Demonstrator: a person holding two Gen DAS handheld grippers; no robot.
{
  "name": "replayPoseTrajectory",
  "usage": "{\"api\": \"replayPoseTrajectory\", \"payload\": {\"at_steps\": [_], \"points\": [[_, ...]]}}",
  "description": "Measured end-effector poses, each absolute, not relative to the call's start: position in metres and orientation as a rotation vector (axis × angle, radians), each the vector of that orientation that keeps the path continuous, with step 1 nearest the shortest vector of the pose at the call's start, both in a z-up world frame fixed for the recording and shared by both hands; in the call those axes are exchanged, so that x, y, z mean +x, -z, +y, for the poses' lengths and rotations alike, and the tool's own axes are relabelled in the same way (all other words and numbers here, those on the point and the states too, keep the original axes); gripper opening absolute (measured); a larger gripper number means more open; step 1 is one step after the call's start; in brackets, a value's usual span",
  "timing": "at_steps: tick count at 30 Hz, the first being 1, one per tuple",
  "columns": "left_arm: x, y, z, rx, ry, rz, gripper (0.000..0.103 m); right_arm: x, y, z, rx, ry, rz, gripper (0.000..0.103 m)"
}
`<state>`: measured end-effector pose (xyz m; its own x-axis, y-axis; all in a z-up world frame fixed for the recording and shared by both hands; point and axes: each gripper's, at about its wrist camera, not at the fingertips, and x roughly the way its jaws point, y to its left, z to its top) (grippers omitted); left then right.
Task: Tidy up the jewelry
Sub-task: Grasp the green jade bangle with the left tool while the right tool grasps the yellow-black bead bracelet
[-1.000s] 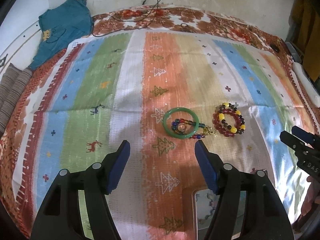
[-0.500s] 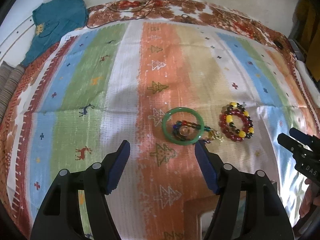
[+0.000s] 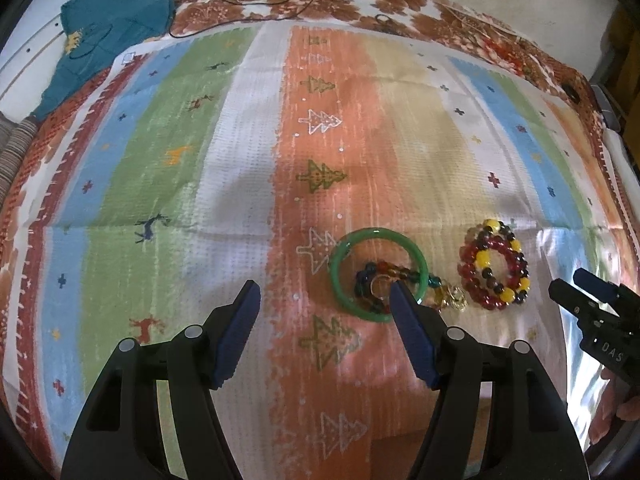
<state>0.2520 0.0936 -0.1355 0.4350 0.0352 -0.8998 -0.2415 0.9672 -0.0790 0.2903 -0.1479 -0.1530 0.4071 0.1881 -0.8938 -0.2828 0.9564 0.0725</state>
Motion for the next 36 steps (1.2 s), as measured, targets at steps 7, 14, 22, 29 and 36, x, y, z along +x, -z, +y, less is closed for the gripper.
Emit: {"api": "replayPoseTrajectory", "payload": {"at_steps": [7, 14, 22, 29, 36], "points": [[0.262, 0.156, 0.11, -0.32, -0.193, 1.13, 0.067, 0.306, 0.167, -0.145, -0.118, -0.277, 1.13, 0.064], [0.267, 0.164, 0.103, -0.229, -0.184, 1.135, 0.067, 0.315, 0.178, -0.141, -0.143, -0.259, 1.135, 0.064], [0.27, 0.173, 0.103, -0.194, -0.203, 1.142, 0.064, 0.325, 0.184, -0.141, -0.131, -0.253, 1.14, 0.064], [0.272, 0.18, 0.103, -0.157, -0.224, 1.137, 0.056, 0.326, 0.189, -0.13, -0.195, -0.242, 1.12, 0.064], [0.274, 0.185, 0.097, -0.089, -0.213, 1.132, 0.037, 0.325, 0.19, -0.127, -0.229, -0.24, 1.097, 0.044]]}}
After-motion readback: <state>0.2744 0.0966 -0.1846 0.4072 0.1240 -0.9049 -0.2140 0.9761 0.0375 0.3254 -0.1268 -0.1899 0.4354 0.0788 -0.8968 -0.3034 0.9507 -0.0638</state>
